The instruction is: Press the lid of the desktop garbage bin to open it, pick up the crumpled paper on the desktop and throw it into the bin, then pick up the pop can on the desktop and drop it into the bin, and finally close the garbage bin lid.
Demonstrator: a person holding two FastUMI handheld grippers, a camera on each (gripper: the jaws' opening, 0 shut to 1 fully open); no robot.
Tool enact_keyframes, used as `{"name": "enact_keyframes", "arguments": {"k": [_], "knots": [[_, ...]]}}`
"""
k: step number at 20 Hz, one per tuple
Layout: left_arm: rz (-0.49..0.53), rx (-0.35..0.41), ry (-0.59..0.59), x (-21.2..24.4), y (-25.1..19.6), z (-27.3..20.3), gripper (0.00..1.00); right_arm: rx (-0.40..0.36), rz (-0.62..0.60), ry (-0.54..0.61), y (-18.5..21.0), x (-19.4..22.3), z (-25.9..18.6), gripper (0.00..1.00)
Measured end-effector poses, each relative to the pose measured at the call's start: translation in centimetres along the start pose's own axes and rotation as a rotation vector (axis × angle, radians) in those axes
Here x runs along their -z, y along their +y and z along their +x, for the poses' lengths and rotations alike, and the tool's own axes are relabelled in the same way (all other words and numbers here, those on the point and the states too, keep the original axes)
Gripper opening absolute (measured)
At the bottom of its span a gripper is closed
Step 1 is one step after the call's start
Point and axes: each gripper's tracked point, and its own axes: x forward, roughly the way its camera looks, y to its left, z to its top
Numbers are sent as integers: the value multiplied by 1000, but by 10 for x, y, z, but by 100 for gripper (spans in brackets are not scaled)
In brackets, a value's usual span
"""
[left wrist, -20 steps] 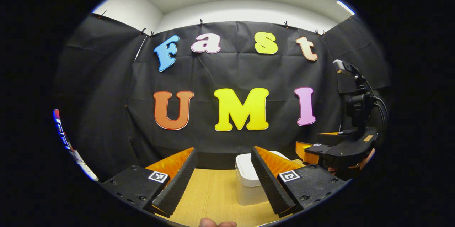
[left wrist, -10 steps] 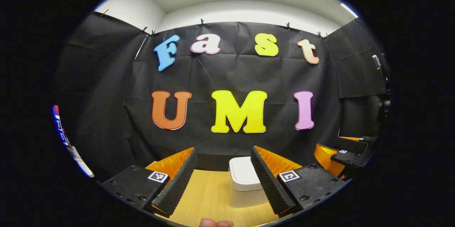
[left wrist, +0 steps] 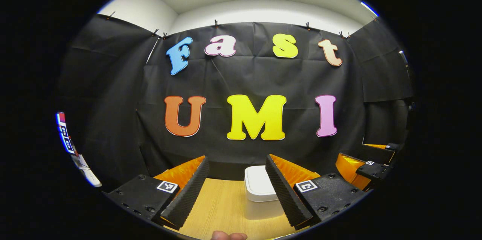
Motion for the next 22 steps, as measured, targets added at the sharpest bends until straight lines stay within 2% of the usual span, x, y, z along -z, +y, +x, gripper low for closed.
{"name": "enact_keyframes", "arguments": {"k": [3,22], "knots": [[13,-9,-7,-3,0,0,97,-10,-1,-4,2,-1,-1,94],[0,-10,15,9,1,6,97,7,-9,-2,5,1,9,96]]}}
